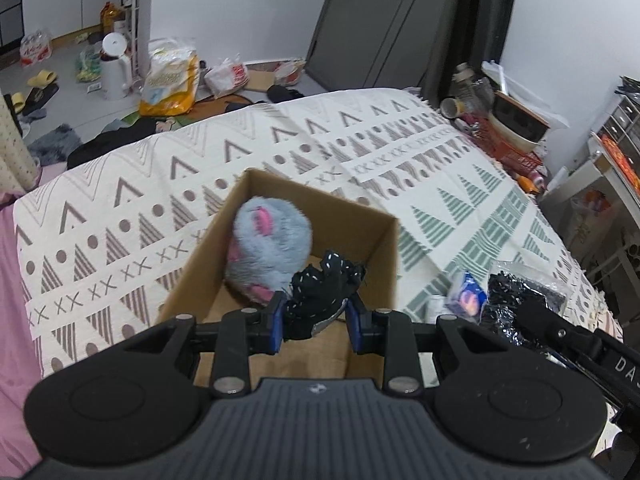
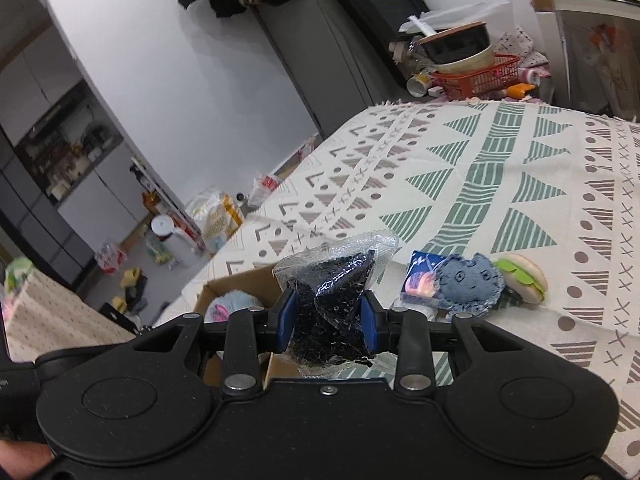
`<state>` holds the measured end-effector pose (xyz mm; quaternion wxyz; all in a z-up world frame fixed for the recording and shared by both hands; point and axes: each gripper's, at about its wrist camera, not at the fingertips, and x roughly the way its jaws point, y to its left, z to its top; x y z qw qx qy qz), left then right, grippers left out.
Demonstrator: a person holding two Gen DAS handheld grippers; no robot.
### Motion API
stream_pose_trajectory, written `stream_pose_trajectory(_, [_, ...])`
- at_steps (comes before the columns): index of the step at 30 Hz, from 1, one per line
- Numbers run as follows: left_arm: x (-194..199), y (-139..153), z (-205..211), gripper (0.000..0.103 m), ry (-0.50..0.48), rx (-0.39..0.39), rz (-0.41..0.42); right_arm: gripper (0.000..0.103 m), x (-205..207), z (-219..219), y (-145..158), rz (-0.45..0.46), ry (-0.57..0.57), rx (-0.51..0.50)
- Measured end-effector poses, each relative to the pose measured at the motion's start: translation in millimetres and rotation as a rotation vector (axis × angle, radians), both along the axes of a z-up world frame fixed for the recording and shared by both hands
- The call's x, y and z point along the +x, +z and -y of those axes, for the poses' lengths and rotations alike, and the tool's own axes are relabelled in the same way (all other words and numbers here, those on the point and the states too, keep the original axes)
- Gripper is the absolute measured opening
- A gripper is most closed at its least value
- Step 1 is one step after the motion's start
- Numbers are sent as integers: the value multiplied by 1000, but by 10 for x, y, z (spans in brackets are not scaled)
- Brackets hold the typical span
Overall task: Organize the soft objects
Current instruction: 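Carry the black plush with the left tool toward the box while the right tool carries the bag, then release the black plush into the box with the left tool while the right tool drops the bag in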
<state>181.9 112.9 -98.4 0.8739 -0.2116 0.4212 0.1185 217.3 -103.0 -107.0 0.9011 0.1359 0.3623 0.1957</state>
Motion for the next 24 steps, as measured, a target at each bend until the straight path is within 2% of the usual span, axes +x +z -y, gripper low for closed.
stream_pose_trajectory(4, [11, -111, -131, 30, 15, -12, -20, 34, 40, -129, -50, -19, 15, -14])
stream_pose_trajectory(17, [101, -405, -428, 33, 16, -80, -60, 34, 105, -500, -125, 24, 57, -5])
stream_pose_trajectory(22, [129, -438, -471, 44, 19, -113, -76, 34, 195, -688, -155, 33, 72, 5])
stream_pose_trajectory(24, [124, -425, -488, 53, 26, -105, -76, 34, 209, -744, -171, 36, 86, 12])
